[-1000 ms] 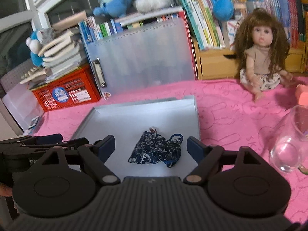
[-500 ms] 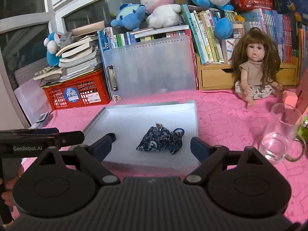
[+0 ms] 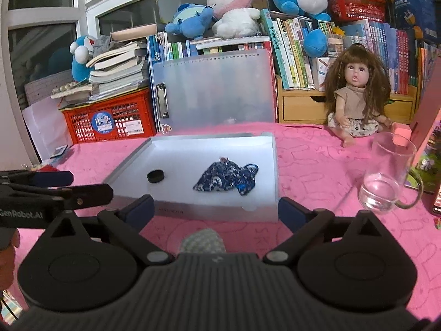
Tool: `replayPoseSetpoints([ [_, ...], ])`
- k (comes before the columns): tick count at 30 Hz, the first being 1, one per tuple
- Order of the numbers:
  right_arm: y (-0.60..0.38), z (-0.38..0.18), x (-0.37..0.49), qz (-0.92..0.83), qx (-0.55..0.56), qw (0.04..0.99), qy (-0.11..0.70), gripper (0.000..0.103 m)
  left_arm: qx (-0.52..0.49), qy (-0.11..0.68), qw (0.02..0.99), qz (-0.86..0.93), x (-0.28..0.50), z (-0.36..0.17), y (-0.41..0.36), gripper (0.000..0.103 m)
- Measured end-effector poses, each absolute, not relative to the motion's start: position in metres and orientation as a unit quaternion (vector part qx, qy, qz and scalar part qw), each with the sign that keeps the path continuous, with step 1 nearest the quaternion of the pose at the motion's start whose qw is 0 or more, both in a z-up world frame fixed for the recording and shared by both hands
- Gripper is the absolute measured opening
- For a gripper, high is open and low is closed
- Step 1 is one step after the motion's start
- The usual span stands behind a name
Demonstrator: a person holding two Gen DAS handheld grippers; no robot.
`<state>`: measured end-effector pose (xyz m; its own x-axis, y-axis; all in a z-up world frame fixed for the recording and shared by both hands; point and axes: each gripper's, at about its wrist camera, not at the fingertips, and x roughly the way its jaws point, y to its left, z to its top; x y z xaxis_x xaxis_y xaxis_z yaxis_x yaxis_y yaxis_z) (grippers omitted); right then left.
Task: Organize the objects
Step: 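Withdraw both grippers from the box toward the remaining items, then grasp the white fluffy ball with the left gripper while the right grasps the green striped cloth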
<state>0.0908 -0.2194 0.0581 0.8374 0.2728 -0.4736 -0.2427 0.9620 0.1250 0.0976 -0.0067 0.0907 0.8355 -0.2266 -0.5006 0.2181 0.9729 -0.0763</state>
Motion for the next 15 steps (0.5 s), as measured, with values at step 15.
replayPoseSetpoints([
  [15, -0.227, 0.023, 0.074, 0.118, 0.03, 0.952, 0.281, 0.101, 0.024, 0.271, 0.957, -0.102, 0.059, 0.056, 0.003, 0.096],
])
